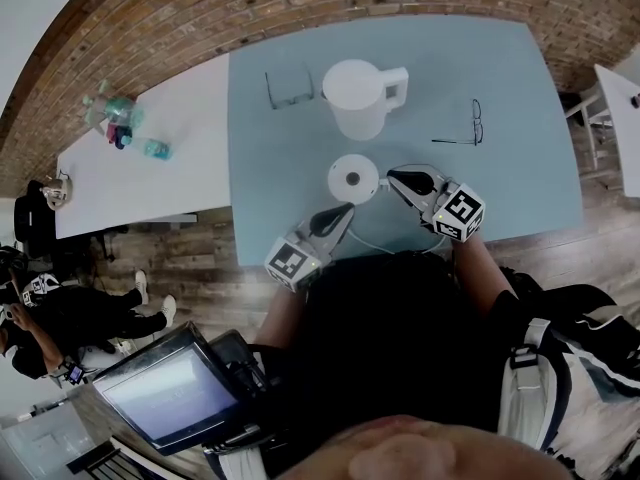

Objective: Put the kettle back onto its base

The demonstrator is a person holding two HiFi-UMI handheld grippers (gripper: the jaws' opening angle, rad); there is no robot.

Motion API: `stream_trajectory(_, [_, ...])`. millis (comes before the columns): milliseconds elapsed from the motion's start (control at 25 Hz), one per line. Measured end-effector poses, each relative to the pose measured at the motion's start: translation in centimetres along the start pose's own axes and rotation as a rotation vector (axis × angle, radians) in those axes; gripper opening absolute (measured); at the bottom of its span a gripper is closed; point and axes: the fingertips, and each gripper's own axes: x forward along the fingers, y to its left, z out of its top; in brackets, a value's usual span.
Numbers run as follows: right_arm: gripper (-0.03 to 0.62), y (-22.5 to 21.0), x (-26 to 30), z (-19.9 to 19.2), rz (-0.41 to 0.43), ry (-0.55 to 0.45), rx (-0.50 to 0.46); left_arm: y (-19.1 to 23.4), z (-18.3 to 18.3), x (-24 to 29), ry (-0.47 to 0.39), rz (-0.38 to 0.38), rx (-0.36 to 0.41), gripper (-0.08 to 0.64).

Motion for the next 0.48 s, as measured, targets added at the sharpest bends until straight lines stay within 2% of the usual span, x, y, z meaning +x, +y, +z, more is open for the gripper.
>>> stream_trajectory(480, [0.003,-1.1,0.7,-0.9,-0.001,0.025,-0.001,0.1,0.0,0.1,0.003,0.013,-0.005,0.002])
